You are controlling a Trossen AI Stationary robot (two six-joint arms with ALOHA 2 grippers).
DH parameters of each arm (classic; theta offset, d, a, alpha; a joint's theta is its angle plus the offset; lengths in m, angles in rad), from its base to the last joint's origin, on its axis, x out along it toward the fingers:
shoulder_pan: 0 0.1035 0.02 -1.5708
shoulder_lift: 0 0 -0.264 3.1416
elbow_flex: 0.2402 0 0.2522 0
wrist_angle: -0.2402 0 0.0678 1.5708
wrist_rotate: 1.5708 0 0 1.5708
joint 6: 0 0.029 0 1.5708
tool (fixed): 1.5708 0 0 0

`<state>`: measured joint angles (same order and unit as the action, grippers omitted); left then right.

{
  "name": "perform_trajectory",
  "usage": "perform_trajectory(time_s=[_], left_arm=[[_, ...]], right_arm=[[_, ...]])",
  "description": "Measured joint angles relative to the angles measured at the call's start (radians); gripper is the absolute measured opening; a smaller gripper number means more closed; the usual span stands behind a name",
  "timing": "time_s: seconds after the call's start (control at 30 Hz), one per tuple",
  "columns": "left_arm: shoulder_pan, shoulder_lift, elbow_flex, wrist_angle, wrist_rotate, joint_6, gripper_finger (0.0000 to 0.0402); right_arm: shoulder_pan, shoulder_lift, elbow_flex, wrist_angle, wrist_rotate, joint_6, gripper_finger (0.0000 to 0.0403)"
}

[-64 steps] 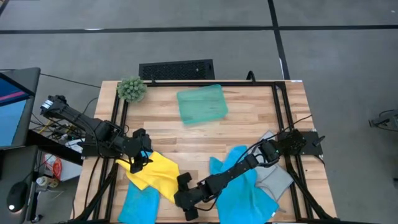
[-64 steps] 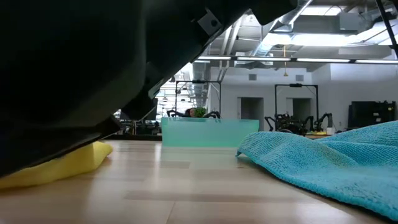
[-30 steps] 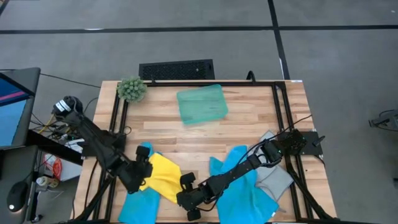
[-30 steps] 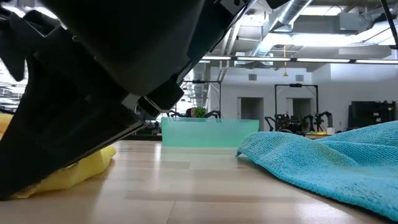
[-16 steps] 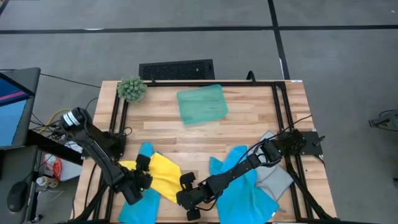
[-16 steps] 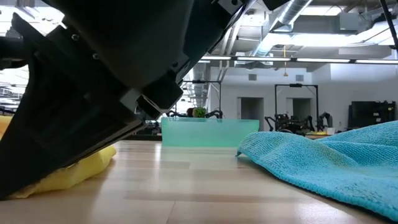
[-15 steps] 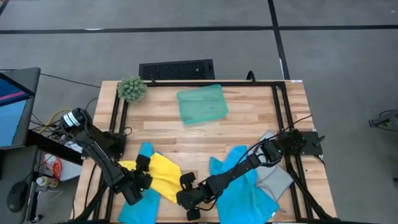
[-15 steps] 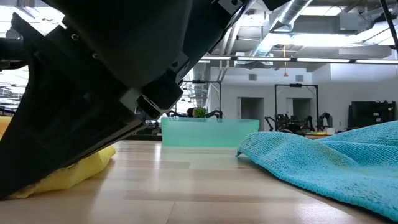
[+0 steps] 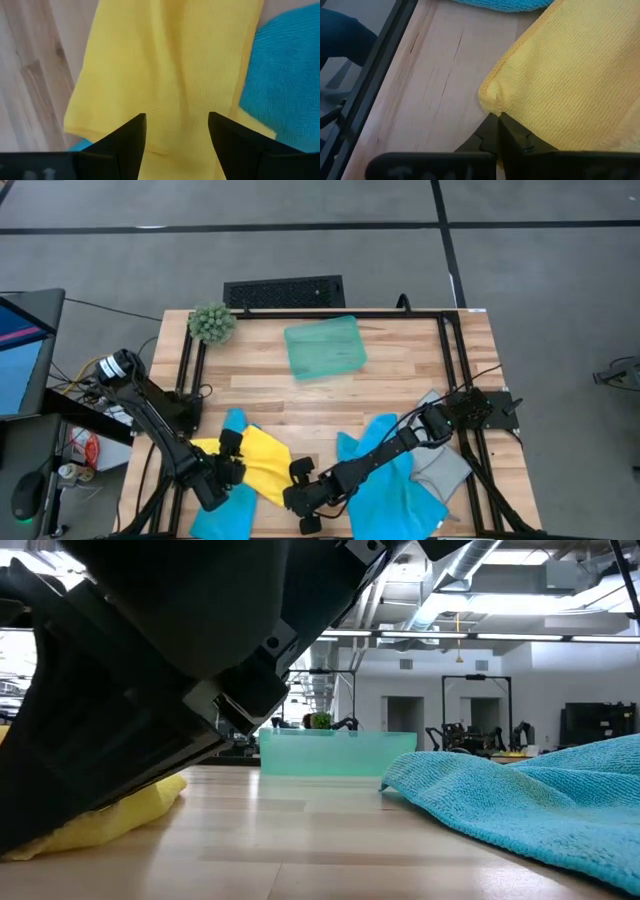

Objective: Fold microfiber towels
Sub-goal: Fold the yellow microfiber towel

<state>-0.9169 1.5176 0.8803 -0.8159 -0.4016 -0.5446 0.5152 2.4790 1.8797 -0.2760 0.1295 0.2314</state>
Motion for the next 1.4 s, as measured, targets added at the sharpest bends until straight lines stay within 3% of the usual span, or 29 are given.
perform_trajectory(time_s=[0.17, 0.77, 1.23, 1.4], left_arm=[[0.0, 0.035, -0.001, -0.005, -0.053, 0.001, 0.0208], [0.007, 0.086, -0.001, -0.067, -0.082, -0.051, 0.02], [0.013, 0.086, 0.006, -0.072, -0.075, -0.043, 0.0016], [0.013, 0.086, 0.095, -0.132, -0.087, -0.014, 0.0008]], right_arm=[[0.0, 0.0, 0.0, 0.0, 0.003, 0.0, 0.0029], [0.002, 0.001, 0.0, 0.007, 0.005, 0.0, 0.003], [0.002, 0.002, 0.0, 0.021, 0.005, 0.0, 0.0029], [0.005, -0.011, -0.001, 0.005, 0.003, 0.004, 0.0026]])
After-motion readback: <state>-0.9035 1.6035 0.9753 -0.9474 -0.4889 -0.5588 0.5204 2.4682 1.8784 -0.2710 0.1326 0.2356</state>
